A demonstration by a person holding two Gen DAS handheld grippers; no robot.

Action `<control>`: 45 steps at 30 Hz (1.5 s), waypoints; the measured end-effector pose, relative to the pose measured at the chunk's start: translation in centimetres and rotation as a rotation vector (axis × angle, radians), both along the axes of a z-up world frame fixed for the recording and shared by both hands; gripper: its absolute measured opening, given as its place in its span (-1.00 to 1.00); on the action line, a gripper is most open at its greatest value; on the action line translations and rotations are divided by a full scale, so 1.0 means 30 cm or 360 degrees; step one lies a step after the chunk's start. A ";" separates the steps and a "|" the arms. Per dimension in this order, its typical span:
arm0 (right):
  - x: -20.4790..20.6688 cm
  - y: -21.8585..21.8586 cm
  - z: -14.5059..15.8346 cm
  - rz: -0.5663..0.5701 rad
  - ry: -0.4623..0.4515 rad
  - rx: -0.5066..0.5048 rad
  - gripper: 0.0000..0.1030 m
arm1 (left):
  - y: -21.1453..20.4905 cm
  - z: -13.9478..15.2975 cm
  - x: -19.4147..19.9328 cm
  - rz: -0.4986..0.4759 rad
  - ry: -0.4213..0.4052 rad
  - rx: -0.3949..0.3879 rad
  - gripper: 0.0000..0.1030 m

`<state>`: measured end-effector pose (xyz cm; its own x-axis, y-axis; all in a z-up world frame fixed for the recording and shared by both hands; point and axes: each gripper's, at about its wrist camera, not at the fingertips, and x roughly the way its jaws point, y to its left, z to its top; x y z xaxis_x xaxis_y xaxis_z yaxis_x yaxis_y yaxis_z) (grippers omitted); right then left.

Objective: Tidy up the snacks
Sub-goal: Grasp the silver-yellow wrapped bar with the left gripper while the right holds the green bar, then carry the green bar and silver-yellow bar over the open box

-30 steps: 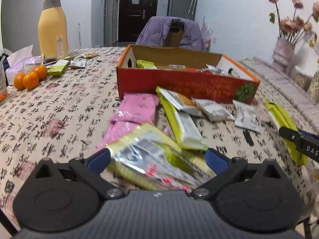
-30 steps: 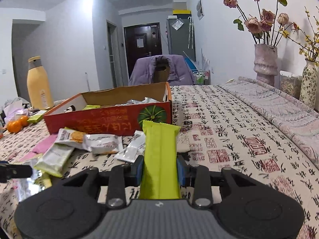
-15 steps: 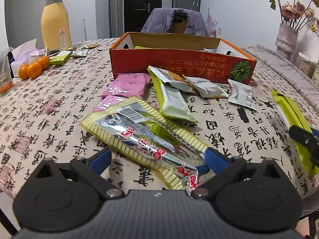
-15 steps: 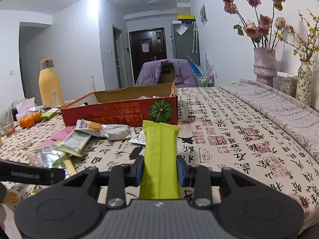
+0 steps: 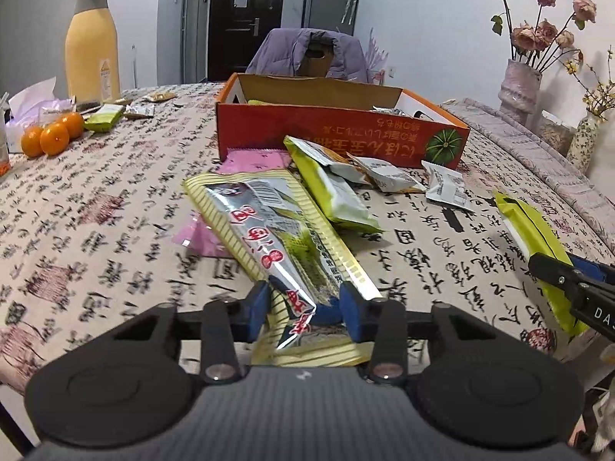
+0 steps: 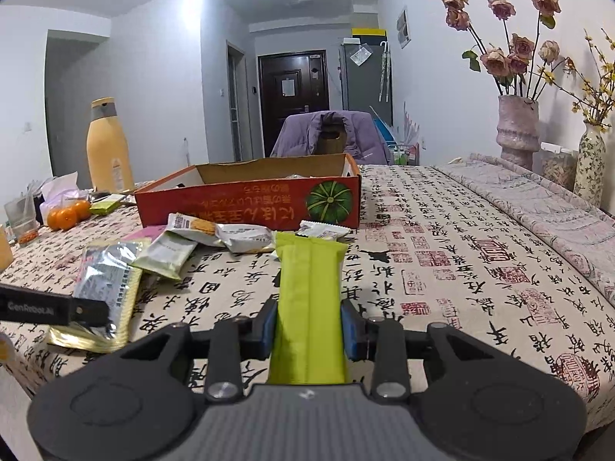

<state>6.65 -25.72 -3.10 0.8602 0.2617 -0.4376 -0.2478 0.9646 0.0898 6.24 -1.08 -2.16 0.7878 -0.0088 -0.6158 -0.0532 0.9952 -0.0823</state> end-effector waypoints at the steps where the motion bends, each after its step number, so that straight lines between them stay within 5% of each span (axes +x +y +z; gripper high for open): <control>1: 0.001 0.003 -0.001 0.0001 0.0003 -0.0002 -0.36 | 0.011 0.005 -0.001 -0.0007 -0.0008 0.0012 -0.29; 4: 0.003 0.012 -0.006 0.0000 0.0011 -0.0012 -0.36 | 0.027 0.013 0.002 -0.0036 -0.0008 0.0037 -0.24; 7: 0.008 0.022 -0.008 -0.0004 0.0015 -0.0018 -0.36 | 0.034 0.016 0.019 0.0001 0.0001 0.0035 0.26; 16: 0.019 0.034 -0.013 -0.0025 0.0024 -0.0035 -0.36 | -0.023 0.015 0.109 0.0166 0.0041 0.0079 0.86; 24: 0.033 0.019 -0.030 -0.0041 0.0046 -0.0025 -0.35 | -0.050 -0.040 0.178 0.0287 0.0118 0.0163 0.80; 34: 0.043 0.011 -0.041 -0.0040 0.0060 -0.0005 -0.35 | -0.030 -0.022 0.134 0.0174 0.0050 0.0134 -0.05; 45: 0.032 0.020 -0.023 -0.0030 0.0029 -0.0002 -0.35 | 0.027 0.046 0.056 0.0095 -0.0066 0.0093 -0.17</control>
